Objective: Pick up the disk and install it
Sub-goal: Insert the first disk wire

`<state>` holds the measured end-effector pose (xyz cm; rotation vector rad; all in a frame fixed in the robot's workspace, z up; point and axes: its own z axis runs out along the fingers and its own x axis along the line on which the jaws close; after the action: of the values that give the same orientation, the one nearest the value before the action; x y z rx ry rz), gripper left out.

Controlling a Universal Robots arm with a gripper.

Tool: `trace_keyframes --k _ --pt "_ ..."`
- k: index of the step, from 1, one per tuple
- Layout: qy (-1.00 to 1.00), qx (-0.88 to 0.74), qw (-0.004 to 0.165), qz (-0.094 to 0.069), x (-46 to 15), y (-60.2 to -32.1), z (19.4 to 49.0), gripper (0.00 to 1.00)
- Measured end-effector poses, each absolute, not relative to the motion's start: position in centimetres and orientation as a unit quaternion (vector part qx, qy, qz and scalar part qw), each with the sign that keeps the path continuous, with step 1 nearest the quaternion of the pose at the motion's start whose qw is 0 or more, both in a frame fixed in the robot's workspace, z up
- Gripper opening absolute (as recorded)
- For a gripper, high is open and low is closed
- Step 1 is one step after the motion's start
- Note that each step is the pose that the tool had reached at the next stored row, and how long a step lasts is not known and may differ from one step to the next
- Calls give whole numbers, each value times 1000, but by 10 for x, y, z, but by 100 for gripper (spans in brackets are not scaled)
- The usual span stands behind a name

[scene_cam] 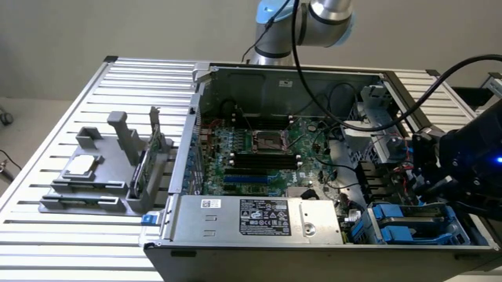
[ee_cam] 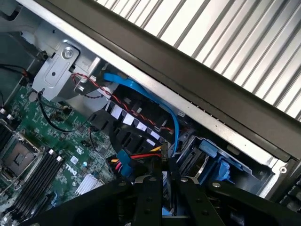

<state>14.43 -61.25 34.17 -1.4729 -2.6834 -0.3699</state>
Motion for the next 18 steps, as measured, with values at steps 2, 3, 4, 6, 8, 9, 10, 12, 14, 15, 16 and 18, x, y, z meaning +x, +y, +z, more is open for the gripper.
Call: trace_keyframes --k 2,3,4,6,8,9,10,12,14,15,16,18 --pt "-864 -488 29 -120 144 -613 342 17" --pt "-861 -494 29 -120 144 -613 342 17" --pt "-858 -499 28 -120 144 -613 342 17" --pt "-851 -511 27 -119 144 -613 342 17" --pt "-845 -521 28 -119 144 -613 342 17" --pt "-842 -525 28 -118 144 -613 342 17" --pt "-839 -530 29 -118 144 -613 342 17" --pt "-833 -540 30 -116 144 -613 342 17" --pt "-827 -549 30 -116 144 -613 342 17" --pt "-824 -553 30 -115 144 -613 342 17" --pt "-821 -558 30 -115 144 -613 342 17" --pt "-816 -566 31 -114 144 -613 342 17"
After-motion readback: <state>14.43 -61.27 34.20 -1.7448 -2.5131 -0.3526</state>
